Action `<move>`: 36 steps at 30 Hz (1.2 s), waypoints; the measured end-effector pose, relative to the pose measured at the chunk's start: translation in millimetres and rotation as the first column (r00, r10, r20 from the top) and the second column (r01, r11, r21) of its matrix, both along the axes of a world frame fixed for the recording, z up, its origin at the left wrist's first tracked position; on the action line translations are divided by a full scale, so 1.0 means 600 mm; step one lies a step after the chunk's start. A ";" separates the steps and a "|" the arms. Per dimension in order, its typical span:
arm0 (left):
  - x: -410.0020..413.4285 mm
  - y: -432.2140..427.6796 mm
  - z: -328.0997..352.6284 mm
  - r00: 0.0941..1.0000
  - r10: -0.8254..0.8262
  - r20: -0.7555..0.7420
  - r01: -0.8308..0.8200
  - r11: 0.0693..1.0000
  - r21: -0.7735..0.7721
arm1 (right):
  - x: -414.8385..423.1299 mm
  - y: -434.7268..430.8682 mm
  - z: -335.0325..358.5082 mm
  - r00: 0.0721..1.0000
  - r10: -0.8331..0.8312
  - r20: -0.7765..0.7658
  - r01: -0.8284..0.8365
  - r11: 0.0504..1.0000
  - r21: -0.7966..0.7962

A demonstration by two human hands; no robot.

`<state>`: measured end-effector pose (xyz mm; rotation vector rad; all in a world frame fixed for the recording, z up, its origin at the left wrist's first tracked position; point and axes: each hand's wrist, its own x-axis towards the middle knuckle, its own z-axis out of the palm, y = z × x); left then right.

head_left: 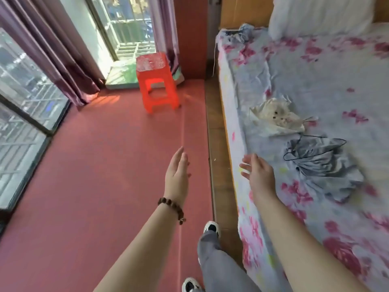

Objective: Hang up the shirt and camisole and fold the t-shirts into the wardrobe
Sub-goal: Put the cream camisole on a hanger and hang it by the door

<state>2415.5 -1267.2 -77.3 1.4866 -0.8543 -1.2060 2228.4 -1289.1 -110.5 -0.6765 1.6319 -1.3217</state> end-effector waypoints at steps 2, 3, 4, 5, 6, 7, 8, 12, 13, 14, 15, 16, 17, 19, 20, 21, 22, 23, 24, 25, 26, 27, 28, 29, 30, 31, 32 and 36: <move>-0.027 -0.058 -0.009 0.997 -0.078 -0.003 0.078 0.997 -0.005 | -0.024 -0.034 -0.011 0.998 -0.066 -0.007 0.066 0.998 0.002; -0.036 -0.082 -0.012 0.995 -0.101 -0.011 0.101 0.995 -0.003 | -0.031 -0.049 -0.014 0.996 -0.087 -0.005 0.087 0.996 0.004; -0.052 -0.115 -0.015 0.990 -0.139 -0.018 0.139 0.990 -0.005 | -0.044 -0.072 -0.020 0.992 -0.123 -0.004 0.123 0.992 0.003; -0.067 -0.149 -0.018 0.984 -0.176 -0.019 0.175 0.984 -0.010 | -0.056 -0.098 -0.024 0.988 -0.157 0.001 0.157 0.988 0.003; -0.081 -0.184 -0.022 0.979 -0.205 -0.017 0.205 0.979 -0.013 | -0.069 -0.127 -0.028 0.983 -0.184 0.004 0.184 0.983 0.003; -0.095 -0.221 -0.025 0.974 -0.227 -0.014 0.226 0.974 -0.015 | -0.083 -0.157 -0.030 0.978 -0.207 0.005 0.207 0.978 0.009; -0.111 -0.258 -0.025 0.970 -0.242 -0.010 0.242 0.970 -0.014 | -0.099 -0.188 -0.031 0.973 -0.230 0.005 0.230 0.973 0.015; -0.187 -0.410 -0.010 0.942 -0.336 0.004 0.336 0.942 -0.017 | -0.175 -0.306 -0.017 0.946 -0.323 0.030 0.324 0.946 -0.012; -0.210 -0.445 -0.002 0.934 -0.357 -0.005 0.357 0.934 -0.018 | -0.196 -0.330 -0.010 0.938 -0.346 0.032 0.347 0.938 -0.019; -0.234 -0.477 0.007 0.925 -0.380 -0.008 0.380 0.925 -0.027 | -0.218 -0.353 -0.004 0.930 -0.367 0.033 0.368 0.929 -0.028; -0.258 -0.506 0.015 0.914 -0.407 -0.005 0.406 0.913 -0.039 | -0.239 -0.373 0.002 0.919 -0.392 0.037 0.393 0.919 -0.036; -0.281 -0.534 0.021 0.901 -0.434 -0.001 0.433 0.900 -0.048 | -0.259 -0.392 0.006 0.905 -0.423 0.041 0.424 0.905 -0.042; -0.303 -0.557 0.025 0.888 -0.460 0.000 0.459 0.887 -0.051 | -0.279 -0.407 0.009 0.890 -0.455 0.042 0.456 0.889 -0.042; -0.341 -0.597 0.030 0.860 -0.510 -0.005 0.508 0.859 -0.058 | -0.312 -0.430 0.012 0.862 -0.506 0.037 0.507 0.861 -0.042; -0.359 -0.616 0.030 0.845 -0.534 -0.008 0.533 0.844 -0.055 | -0.328 -0.440 0.011 0.850 -0.525 0.036 0.526 0.849 -0.038; -0.375 -0.633 0.029 0.832 -0.554 -0.008 0.554 0.832 -0.046 | -0.343 -0.448 0.009 0.840 -0.542 0.036 0.543 0.839 -0.031; -0.390 -0.651 0.028 0.819 -0.574 -0.009 0.574 0.818 -0.038 | -0.356 -0.456 0.005 0.828 -0.560 0.035 0.561 0.828 -0.023; -0.405 -0.670 0.025 0.804 -0.594 -0.010 0.593 0.804 -0.031 | -0.369 -0.465 0.000 0.812 -0.583 0.034 0.584 0.812 -0.015; -0.420 -0.689 0.022 0.790 -0.613 -0.012 0.612 0.790 -0.024 | -0.382 -0.474 -0.005 0.793 -0.608 0.032 0.609 0.793 -0.007; -0.435 -0.708 0.018 0.776 -0.630 -0.013 0.630 0.777 -0.019 | -0.393 -0.484 -0.011 0.772 -0.634 0.030 0.635 0.773 0.000; -0.451 -0.727 0.014 0.763 -0.646 -0.016 0.646 0.763 -0.017 | -0.404 -0.495 -0.017 0.752 -0.659 0.030 0.659 0.752 0.007; -0.466 -0.746 0.007 0.751 -0.661 -0.018 0.660 0.751 -0.016 | -0.413 -0.506 -0.020 0.731 -0.682 0.031 0.682 0.731 0.014; -0.482 -0.767 0.001 0.736 -0.676 -0.019 0.676 0.737 -0.014 | -0.422 -0.518 -0.024 0.709 -0.704 0.036 0.704 0.710 0.024; -0.498 -0.789 -0.007 0.719 -0.694 -0.020 0.694 0.720 -0.007 | -0.432 -0.532 -0.030 0.686 -0.726 0.044 0.725 0.687 0.034; -0.514 -0.813 -0.017 0.699 -0.715 -0.019 0.715 0.699 0.002 | -0.441 -0.546 -0.036 0.662 -0.748 0.050 0.746 0.664 0.043; -0.530 -0.838 -0.028 0.676 -0.737 -0.019 0.737 0.676 0.013 | -0.450 -0.562 -0.041 0.640 -0.767 0.049 0.765 0.641 0.052; -0.547 -0.864 -0.039 0.652 -0.758 -0.025 0.758 0.651 0.025 | -0.459 -0.579 -0.049 0.617 -0.786 0.047 0.783 0.619 0.059; -0.613 -0.972 -0.067 0.556 -0.830 -0.051 0.830 0.550 0.090 | -0.491 -0.653 -0.077 0.512 -0.859 0.018 0.853 0.511 0.108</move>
